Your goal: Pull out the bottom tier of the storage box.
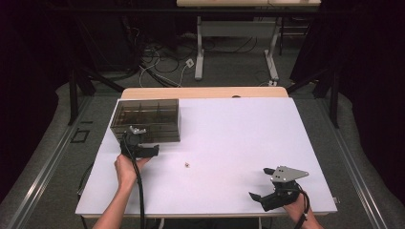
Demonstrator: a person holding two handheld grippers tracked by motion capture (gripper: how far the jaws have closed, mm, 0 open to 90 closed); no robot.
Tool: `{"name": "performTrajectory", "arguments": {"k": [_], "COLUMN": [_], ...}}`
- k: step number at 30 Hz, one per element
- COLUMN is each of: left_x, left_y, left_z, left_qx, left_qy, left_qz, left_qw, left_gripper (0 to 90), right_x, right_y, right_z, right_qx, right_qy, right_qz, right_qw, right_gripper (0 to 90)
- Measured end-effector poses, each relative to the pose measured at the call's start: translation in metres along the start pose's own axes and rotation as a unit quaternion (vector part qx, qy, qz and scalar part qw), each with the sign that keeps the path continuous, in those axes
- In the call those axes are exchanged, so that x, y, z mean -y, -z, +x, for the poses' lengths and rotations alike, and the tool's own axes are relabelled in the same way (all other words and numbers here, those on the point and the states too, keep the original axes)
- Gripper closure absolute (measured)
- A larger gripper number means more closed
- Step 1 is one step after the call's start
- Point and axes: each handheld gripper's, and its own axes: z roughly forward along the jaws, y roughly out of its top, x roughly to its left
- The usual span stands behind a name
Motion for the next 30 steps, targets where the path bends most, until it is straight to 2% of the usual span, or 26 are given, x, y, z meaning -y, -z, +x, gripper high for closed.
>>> {"name": "performTrajectory", "arguments": {"k": [5, 11, 22, 30], "left_x": [-0.0005, -0.0016, 0.0016, 0.0040], "left_y": [-0.0027, -0.0042, -0.0092, -0.0092], "left_z": [-0.0009, -0.0008, -0.0036, -0.0011], "left_qx": [-0.003, -0.007, -0.011, -0.013], "left_qy": [0.003, 0.023, 0.028, 0.045], "left_qz": [-0.006, -0.020, -0.027, -0.038], "left_qw": [1.0000, 0.9995, 0.9992, 0.9982], "left_gripper": [19.6, 30.2, 43.5, 48.4], "right_x": [0.0000, 0.0000, 0.0003, 0.0004], "right_y": [0.0000, -0.0005, -0.0014, -0.0018], "right_z": [-0.0009, -0.0006, -0.0003, -0.0001], "right_qx": [-0.002, 0.000, -0.001, 0.000], "right_qy": [0.002, 0.003, 0.004, 0.001], "right_qz": [0.003, 0.001, 0.004, 0.005], "right_qw": [1.0000, 1.0000, 1.0000, 1.0000], "right_gripper": [0.0, 0.0, 0.2, 0.4]}}
